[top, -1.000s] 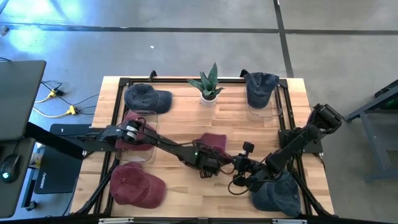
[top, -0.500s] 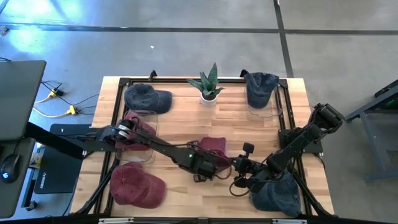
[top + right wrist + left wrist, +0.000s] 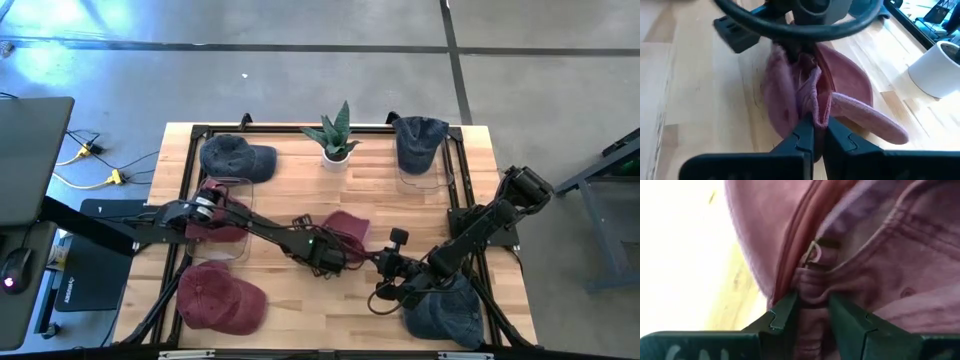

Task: Pick & Place hat
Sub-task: Put the top red cap into the left transparent bin

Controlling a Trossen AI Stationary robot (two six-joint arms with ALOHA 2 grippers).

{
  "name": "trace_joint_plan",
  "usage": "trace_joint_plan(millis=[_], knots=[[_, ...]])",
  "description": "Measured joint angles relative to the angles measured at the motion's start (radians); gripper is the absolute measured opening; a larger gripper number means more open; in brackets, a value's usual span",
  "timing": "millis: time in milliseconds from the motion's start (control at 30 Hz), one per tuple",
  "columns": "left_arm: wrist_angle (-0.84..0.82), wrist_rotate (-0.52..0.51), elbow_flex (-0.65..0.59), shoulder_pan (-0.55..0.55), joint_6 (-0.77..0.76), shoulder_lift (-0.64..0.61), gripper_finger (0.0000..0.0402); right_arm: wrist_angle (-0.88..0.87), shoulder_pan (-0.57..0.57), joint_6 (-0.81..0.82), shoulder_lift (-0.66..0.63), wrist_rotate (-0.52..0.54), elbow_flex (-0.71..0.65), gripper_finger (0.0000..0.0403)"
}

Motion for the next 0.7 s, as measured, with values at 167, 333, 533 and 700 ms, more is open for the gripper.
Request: trace_joint_plan(millis=[167, 333, 533, 700], knots=[[-0.013, -0.003, 0.000, 0.001, -0.009, 0.001, 0.0107, -0.003, 0.000, -0.003, 0.000, -0.005, 0.000, 0.0009], [-0.108, -0.017, 0.065, -0.037, 0.025, -0.013, 0.0108, -0.006, 0.000, 0.000, 0.000, 0.002, 0.000, 0.0020], [-0.103, -0.054, 0.162, -0.129, 0.148, -0.013, 0.0108, -0.006, 0.001, 0.000, 0.000, -0.015, 0.000, 0.0006], [0.003, -0.076, 0.181, -0.172, 0.258, -0.014, 0.0108, 0.009, 0.001, 0.000, 0.000, -0.018, 0.000, 0.0015]])
